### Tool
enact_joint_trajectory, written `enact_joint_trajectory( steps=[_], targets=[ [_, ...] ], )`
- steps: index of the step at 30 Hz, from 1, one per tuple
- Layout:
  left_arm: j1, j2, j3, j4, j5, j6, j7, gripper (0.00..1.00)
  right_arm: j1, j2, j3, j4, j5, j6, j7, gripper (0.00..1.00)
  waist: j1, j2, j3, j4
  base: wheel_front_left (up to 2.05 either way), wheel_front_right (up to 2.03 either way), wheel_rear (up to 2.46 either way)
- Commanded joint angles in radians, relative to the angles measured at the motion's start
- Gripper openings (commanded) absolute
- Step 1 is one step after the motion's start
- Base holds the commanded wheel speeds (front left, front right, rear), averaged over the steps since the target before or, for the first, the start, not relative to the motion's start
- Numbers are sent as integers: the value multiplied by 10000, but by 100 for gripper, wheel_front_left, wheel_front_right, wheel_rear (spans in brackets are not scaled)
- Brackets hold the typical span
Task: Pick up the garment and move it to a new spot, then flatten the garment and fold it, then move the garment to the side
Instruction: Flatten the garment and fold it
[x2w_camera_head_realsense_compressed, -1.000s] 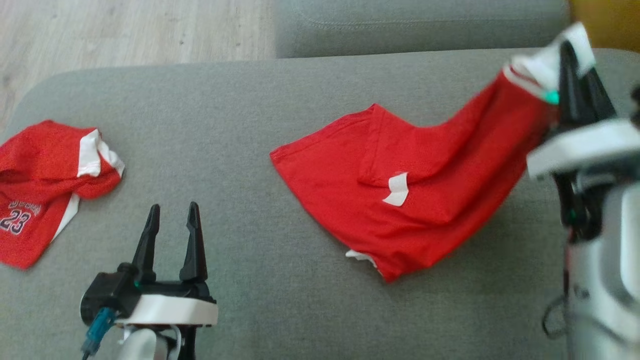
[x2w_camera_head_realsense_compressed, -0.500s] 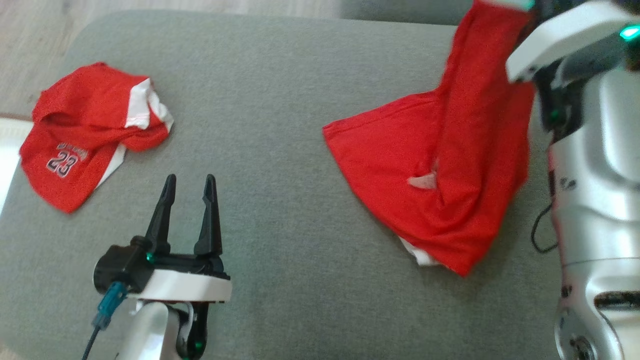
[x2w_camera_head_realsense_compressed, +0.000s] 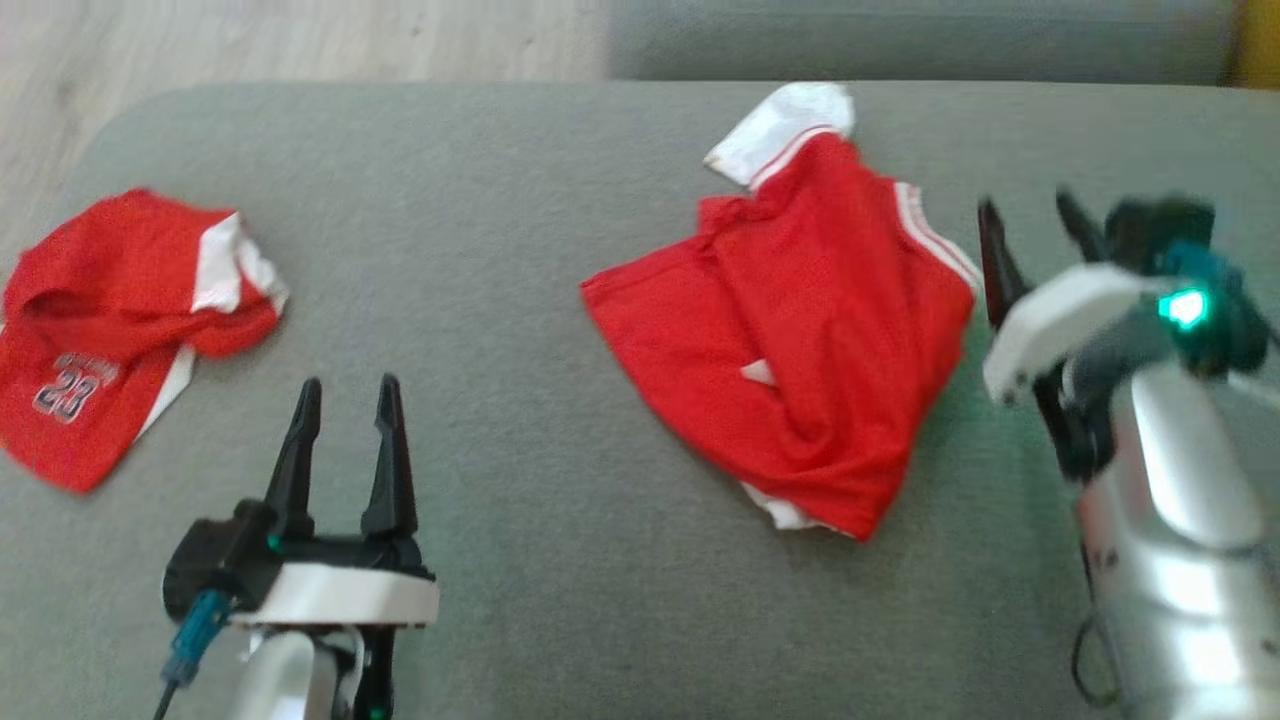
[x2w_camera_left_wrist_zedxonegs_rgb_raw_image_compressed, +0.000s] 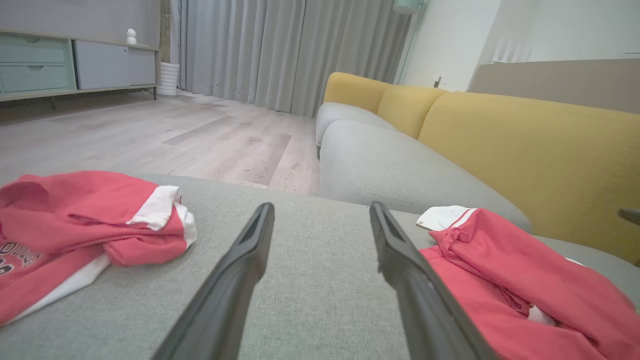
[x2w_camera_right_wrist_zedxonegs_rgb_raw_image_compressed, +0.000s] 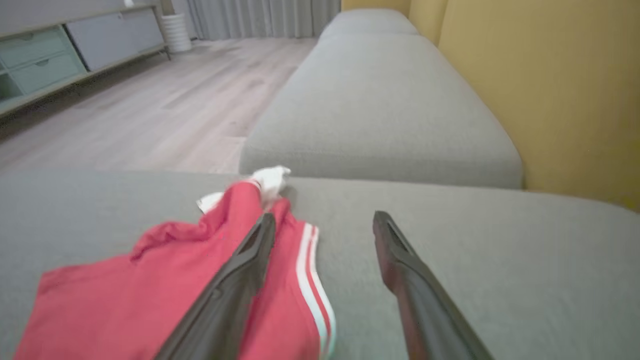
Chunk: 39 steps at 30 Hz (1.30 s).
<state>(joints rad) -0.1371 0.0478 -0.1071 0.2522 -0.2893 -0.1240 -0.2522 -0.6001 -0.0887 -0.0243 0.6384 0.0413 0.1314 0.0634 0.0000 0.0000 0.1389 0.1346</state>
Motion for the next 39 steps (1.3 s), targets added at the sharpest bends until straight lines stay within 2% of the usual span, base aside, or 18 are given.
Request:
enact_joint_trajectory(
  steps=[1, 7, 14, 20, 25, 26, 27, 33, 36, 39],
  targets=[
    [7, 83, 411, -320, 80, -30, -95, 100, 304, 136, 53, -582, 51, -7, 327, 100, 0, 0, -331, -494, 0, 0, 0],
    [39, 88, 389, -461, 109, -42, -95, 100, 1102, 161, 13, -1119, 698, -7, 1839, 100, 0, 0, -144, -640, 0, 0, 0],
    [-283, 74, 139, -519, 106, -53, -95, 100, 563, -121, 153, -1208, 1234, -7, 2466, 100, 0, 0, 407, -215, 0, 0, 0],
    [-696, 58, -144, -460, 88, -60, -95, 100, -166, -564, 253, -217, 1524, -7, 3136, 100, 0, 0, 997, 526, 0, 0, 0],
    [-825, 50, -188, -449, 54, -63, -95, 100, -386, -674, 674, 530, 1673, -7, 3593, 100, 0, 0, 1183, 729, 0, 0, 0],
    [-834, 49, -185, -441, 49, -63, -95, 100, -396, -666, 770, 599, 1771, -7, 3642, 39, 0, 0, 1185, 731, 0, 0, 0],
    [-838, 48, -172, -426, 46, -63, -95, 100, -401, -686, 875, 617, 1827, -7, 3626, 0, 0, 0, 1160, 712, 0, 0, 0],
    [-729, 41, -103, -308, 35, -64, -95, 100, -80, -787, 1218, -190, 2224, -7, 3080, 0, 0, 0, 679, 435, 0, 0, 0],
    [-580, 40, -5, -293, 46, -65, -95, 100, 315, -834, 1308, -1371, 2310, -7, 3023, 0, 0, 0, 342, 212, 0, 0, 0],
    [-393, 52, 125, -296, 63, -65, -95, 100, 889, -836, 1410, -3189, 2374, -7, 3389, 0, 0, 0, 18, -7, 0, 0, 0]
  ],
)
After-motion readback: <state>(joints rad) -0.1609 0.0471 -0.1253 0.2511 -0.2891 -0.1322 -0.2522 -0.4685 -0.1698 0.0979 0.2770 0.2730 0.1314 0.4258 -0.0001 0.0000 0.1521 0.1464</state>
